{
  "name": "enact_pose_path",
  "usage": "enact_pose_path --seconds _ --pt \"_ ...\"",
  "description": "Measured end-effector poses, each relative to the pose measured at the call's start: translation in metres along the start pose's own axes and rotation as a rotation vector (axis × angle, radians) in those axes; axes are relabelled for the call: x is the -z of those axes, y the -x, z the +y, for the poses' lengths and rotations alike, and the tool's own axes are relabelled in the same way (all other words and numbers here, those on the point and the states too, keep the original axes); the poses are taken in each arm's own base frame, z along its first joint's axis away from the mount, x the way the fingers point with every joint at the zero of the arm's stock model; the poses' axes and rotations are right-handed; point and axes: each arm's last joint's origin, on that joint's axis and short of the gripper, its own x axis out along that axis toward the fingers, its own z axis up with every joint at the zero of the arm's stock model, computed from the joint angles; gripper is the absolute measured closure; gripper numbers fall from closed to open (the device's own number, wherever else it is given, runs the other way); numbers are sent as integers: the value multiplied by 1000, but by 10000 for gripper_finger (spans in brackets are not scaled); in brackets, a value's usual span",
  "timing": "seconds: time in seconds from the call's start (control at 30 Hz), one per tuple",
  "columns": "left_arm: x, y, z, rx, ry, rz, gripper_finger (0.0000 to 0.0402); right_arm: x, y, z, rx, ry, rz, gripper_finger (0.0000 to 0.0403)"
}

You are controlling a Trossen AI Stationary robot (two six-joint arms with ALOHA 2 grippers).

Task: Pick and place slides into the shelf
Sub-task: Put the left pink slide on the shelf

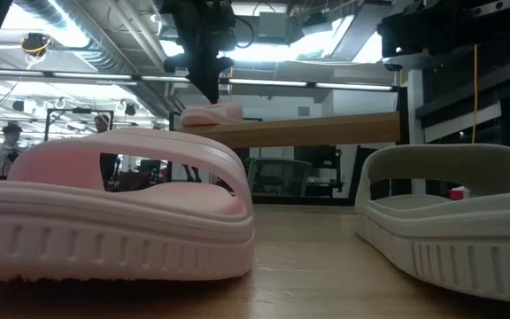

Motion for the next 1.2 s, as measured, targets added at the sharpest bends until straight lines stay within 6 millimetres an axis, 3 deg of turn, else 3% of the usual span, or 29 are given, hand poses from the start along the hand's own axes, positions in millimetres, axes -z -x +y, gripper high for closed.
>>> enact_pose_path --seconds 1.2 --pt "0 0 2 -35 1 31 401 0 0 0 0 0 0 386"
